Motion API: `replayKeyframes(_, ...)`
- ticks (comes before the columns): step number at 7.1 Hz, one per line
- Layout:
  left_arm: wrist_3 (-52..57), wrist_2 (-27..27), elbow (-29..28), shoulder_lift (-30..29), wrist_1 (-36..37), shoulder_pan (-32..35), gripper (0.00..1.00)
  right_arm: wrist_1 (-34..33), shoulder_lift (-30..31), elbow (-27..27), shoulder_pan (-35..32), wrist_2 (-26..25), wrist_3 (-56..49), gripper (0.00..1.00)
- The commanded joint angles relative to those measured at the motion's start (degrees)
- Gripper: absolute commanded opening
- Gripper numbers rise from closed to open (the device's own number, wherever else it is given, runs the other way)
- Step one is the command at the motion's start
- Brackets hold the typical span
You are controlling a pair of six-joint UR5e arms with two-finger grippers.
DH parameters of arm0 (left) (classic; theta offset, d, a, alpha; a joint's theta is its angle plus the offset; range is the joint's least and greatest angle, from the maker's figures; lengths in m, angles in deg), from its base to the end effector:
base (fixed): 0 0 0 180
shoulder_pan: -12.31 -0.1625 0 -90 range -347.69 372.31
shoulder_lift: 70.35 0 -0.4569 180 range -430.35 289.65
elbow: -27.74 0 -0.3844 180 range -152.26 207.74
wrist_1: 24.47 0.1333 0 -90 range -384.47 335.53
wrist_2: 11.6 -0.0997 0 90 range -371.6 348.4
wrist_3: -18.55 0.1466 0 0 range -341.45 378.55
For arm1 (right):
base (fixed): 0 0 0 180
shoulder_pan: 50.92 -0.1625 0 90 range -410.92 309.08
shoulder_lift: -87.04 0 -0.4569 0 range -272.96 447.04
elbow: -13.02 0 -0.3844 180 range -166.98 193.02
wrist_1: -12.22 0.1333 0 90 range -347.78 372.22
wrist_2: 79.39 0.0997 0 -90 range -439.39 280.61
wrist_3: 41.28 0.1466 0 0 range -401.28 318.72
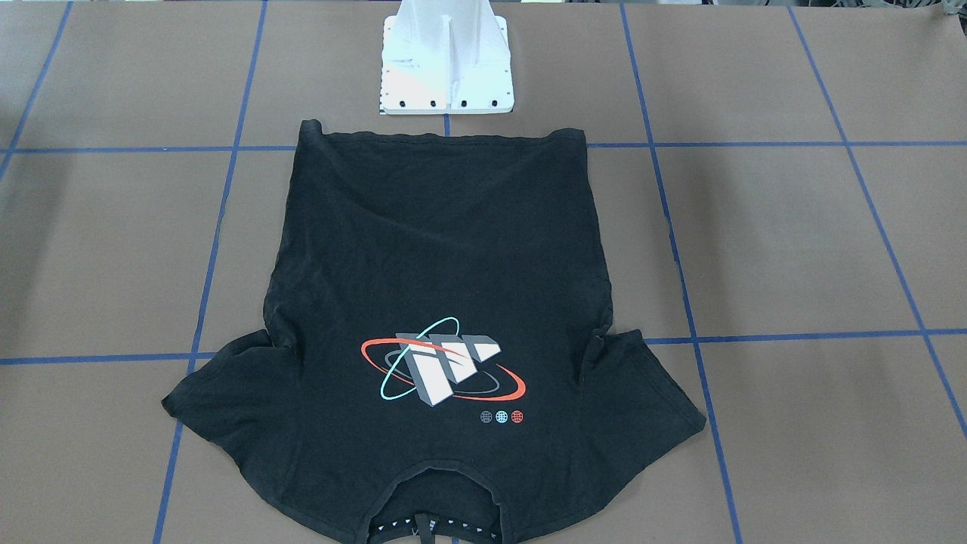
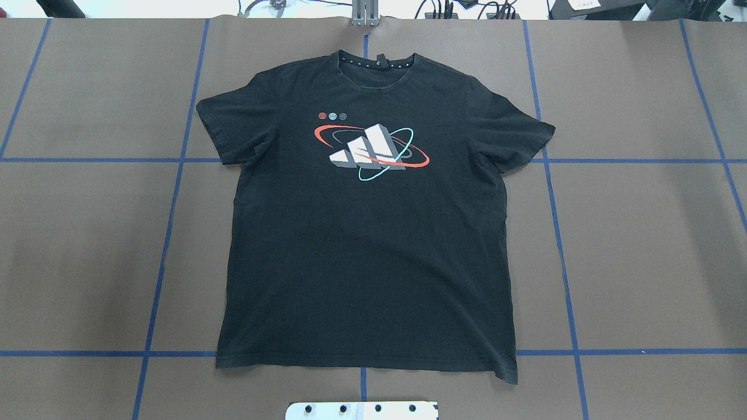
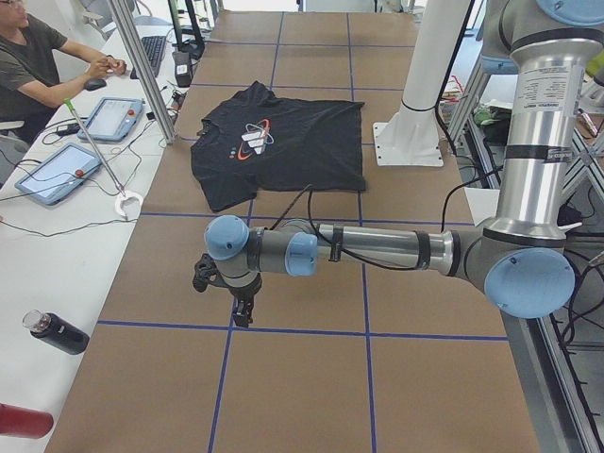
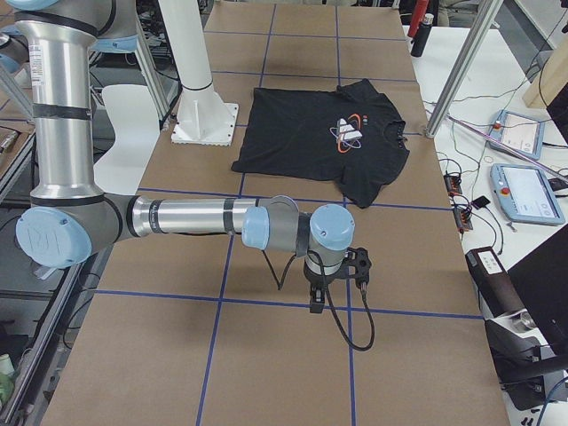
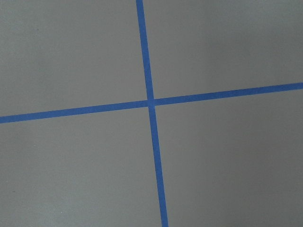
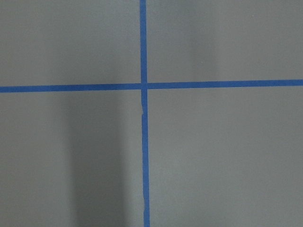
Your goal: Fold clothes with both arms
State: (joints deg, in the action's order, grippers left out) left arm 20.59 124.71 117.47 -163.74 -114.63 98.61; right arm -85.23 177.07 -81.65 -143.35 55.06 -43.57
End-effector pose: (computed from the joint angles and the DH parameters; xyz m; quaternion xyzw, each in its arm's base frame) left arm 0.0061 -0.5169 0.6931 0.0206 0.3934 0.0573 0.9174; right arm 0.0508 -0.4756 0.6977 -0.0071 -0.3787 0.0104 0.9254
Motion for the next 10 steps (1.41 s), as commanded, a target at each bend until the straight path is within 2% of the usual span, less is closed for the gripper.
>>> replayKeyframes(1,-0.7,0.0,-0.1,-3.8,0.0,-0.1,1.00,-0.1,-4.1,0.9,0.1,0.0,0.3,1.00)
replayKeyframes(3,-0.8,0.2,-0.6,-11.2,0.0,-0.1,1.00,0.1,-8.3,0.8,3.6,1.2,2.7,1.00)
replayKeyframes(4,-0.6,0.4,-0.8,-12.9,-1.2,-0.3,1.00,1.4,-9.9,0.7,5.9,1.4,4.7,1.00)
replayKeyframes(5,-0.6,0.3,-0.9,-12.8,-8.0,-1.1,1.00,5.6,-10.8,1.0,8.5,1.5,7.6,1.00)
replayKeyframes(6,-0.6,0.5,-3.4,-11.6,-14.9,-1.4,1.00,10.7,-13.1,2.4,10.3,1.3,11.5,1.00)
replayKeyframes(7,-0.6,0.5,-7.7,-11.9,-19.9,-1.5,1.00,12.1,-14.5,3.3,11.7,1.1,14.9,1.00)
replayKeyframes(8,-0.5,0.4,-9.0,-12.7,-23.8,-1.6,1.00,17.0,-16.8,6.0,15.8,-0.5,16.7,1.00)
replayKeyframes(9,-0.6,0.2,-10.6,-13.0,-27.7,-2.3,1.00,26.9,-17.3,8.5,17.9,-2.9,24.7,1.00)
replayKeyframes(10,-3.2,0.2,-13.3,-13.9,-30.1,-2.4,1.00,36.4,-18.4,13.8,22.1,-4.0,30.3,1.00)
